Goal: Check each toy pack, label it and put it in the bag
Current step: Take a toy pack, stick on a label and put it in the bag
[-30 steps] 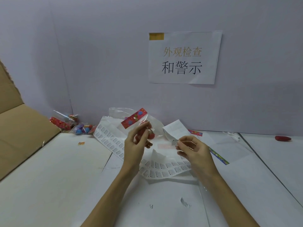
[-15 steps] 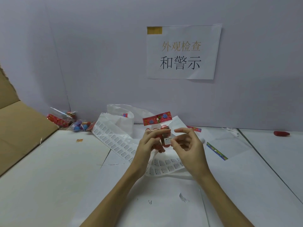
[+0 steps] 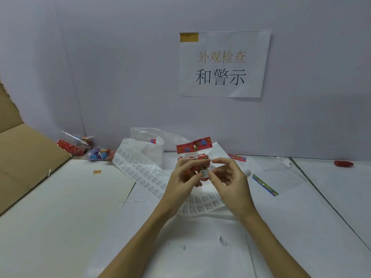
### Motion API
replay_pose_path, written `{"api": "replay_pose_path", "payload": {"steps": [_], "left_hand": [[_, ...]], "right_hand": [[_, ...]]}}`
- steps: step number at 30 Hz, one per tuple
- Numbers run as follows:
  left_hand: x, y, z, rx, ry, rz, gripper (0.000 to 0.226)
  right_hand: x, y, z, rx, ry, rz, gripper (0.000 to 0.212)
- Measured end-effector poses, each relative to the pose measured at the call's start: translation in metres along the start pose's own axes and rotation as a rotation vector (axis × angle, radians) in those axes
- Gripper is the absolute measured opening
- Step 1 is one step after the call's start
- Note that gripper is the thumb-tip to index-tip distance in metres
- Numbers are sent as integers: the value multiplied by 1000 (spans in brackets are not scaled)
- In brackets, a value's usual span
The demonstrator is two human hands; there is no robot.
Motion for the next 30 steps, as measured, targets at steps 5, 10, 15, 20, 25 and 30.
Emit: {"api": "replay_pose_path", "payload": {"steps": [5, 10, 15, 20, 25, 30], "left_hand": [[-2, 0, 1, -3, 5, 21, 41], [-2, -2, -2, 28, 56, 18, 49], [2, 1, 1, -68, 107, 71, 44], [7, 2, 1, -107, 139, 66, 52], [8, 0, 1, 2, 90, 79, 106], [7, -7, -20, 313, -13, 38, 82]], "right_hand": [[4, 0, 0, 8, 91, -8, 33], [8, -3, -3, 72, 126, 115, 55], [4, -2, 1, -112, -137, 223, 36], [7, -4, -3, -143, -591, 436, 31], [10, -4, -5, -45, -300, 368, 39], [9, -5, -10, -143, 19, 156, 30]]}}
Point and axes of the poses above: each hand's wrist, its own y-axis away from the middle knuckle, its own z-axis out of the palm, x = y × z, the point moved 1 cm from there along -y, towards the middle knuckle, and after that the axes turned 6 degrees about -z, right-handed, at the moved point
